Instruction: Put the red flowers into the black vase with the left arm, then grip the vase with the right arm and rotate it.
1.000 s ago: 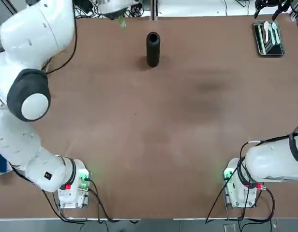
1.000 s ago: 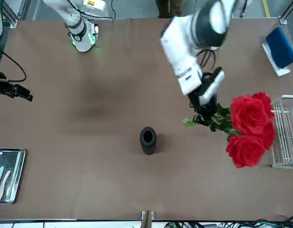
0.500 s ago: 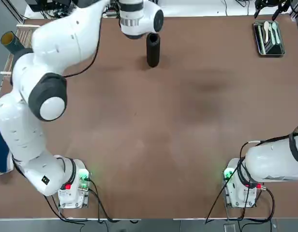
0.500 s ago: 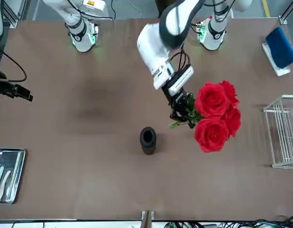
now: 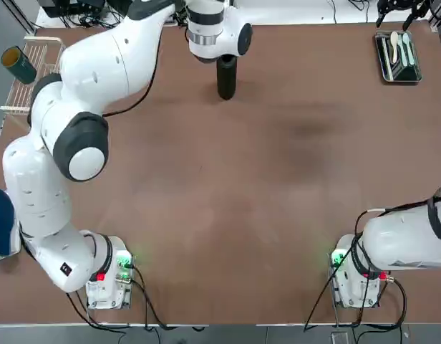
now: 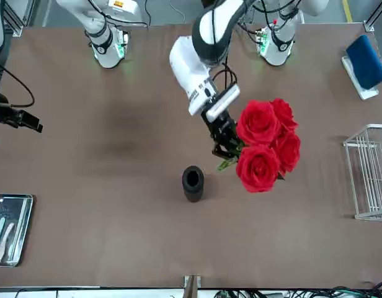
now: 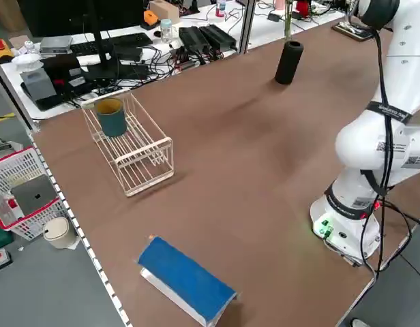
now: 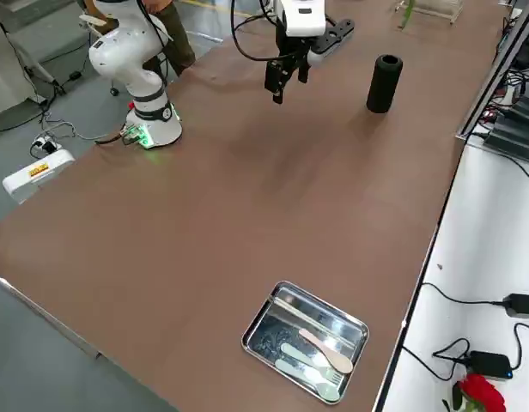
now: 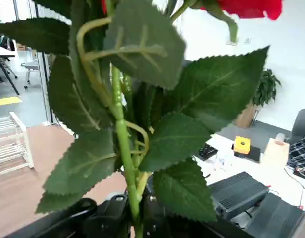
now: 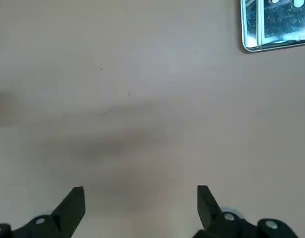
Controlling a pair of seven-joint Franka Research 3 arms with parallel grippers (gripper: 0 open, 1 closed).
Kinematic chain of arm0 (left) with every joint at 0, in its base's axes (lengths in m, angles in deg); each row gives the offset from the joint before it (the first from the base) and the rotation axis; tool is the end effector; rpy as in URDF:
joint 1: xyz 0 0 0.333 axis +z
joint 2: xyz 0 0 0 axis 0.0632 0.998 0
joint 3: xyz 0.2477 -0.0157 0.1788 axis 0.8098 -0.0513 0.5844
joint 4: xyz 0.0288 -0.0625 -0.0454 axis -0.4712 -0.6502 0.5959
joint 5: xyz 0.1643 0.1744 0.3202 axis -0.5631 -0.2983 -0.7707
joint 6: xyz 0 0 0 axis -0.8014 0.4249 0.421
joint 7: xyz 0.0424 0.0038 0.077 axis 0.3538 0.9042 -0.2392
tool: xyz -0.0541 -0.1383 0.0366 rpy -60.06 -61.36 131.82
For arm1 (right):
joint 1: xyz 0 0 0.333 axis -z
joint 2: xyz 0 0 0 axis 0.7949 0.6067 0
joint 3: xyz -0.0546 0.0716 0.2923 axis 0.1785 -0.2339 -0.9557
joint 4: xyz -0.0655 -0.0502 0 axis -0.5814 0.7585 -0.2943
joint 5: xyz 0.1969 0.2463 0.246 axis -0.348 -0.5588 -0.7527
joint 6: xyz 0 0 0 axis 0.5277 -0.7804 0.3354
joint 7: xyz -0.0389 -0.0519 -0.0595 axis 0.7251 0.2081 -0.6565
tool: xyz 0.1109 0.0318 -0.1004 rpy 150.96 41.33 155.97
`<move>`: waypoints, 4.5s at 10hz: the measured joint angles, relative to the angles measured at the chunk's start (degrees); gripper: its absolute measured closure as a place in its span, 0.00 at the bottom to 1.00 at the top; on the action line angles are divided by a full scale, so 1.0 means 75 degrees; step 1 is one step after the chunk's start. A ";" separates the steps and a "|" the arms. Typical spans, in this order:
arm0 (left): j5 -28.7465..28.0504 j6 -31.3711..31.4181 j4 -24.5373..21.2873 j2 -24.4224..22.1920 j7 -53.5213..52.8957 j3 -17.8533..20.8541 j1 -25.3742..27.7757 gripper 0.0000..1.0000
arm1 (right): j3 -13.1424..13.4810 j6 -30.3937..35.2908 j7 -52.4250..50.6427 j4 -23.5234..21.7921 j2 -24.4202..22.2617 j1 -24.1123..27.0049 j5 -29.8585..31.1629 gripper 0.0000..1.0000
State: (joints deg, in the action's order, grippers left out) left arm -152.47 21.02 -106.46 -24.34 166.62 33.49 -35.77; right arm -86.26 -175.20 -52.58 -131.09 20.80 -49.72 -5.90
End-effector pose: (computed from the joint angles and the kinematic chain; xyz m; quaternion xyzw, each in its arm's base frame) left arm 0.5655 -0.4532 0.4463 -0.7342 -0.2975 -0.5910 0.1523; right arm 0.5733 -0.0601 0.5095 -0.9958 0.0820 0.0375 0.0151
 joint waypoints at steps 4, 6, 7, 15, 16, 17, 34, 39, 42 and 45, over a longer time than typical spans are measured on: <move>-0.0517 0.0000 0.0454 0.0577 0.0000 0.0001 -0.0317 0.93 | -0.0006 -0.0001 0.0001 0.0000 0.0000 -0.0008 0.0000 0.00; -0.0598 0.0000 0.0572 0.0695 0.0050 0.0001 -0.0452 0.93 | -0.0014 -0.0001 0.0004 0.0000 0.0000 -0.0037 0.0000 0.00; -0.0885 0.0003 0.0604 0.0783 0.0248 -0.0001 -0.0496 0.93 | -0.0014 -0.0001 0.0004 0.0000 0.0000 -0.0039 0.0000 0.00; -0.1454 0.0180 0.0853 0.1347 0.0544 -0.0004 -0.0805 0.93 | -0.0015 -0.0001 0.0004 -0.0001 0.0000 -0.0051 0.0000 0.00; -0.1454 0.0192 0.0867 0.1392 0.0549 -0.0004 -0.0823 0.93 | -0.0015 -0.0001 0.0004 -0.0001 0.0000 -0.0051 0.0000 0.00; -0.1454 0.0207 0.0878 0.1469 0.0568 -0.0004 -0.0833 0.93 | -0.0015 -0.0001 0.0004 -0.0001 0.0000 -0.0051 0.0000 0.00; -0.1591 0.0231 0.0969 0.2658 0.1434 0.0039 -0.0955 0.91 | -0.0015 -0.0001 0.0005 -0.0003 0.0000 -0.0060 0.0000 0.00; -0.1591 0.0236 0.0973 0.2759 0.1475 0.0074 -0.1027 0.85 | -0.0016 -0.0001 0.0005 -0.0003 0.0000 -0.0060 0.0000 0.00; -0.1591 0.0237 0.0979 0.2788 0.1500 0.0088 -0.1029 0.72 | -0.0016 -0.0001 0.0005 -0.0004 0.0000 -0.0060 0.0000 0.00; -0.1591 0.0244 0.0979 0.2895 0.1500 0.0089 -0.1056 0.56 | -0.0016 -0.0001 0.0005 -0.0004 0.0000 -0.0060 0.0000 0.00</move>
State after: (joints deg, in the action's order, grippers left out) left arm -164.41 22.85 -99.12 -2.63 177.87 34.15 -43.70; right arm -86.38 -175.21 -52.54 -131.12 20.80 -50.17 -5.90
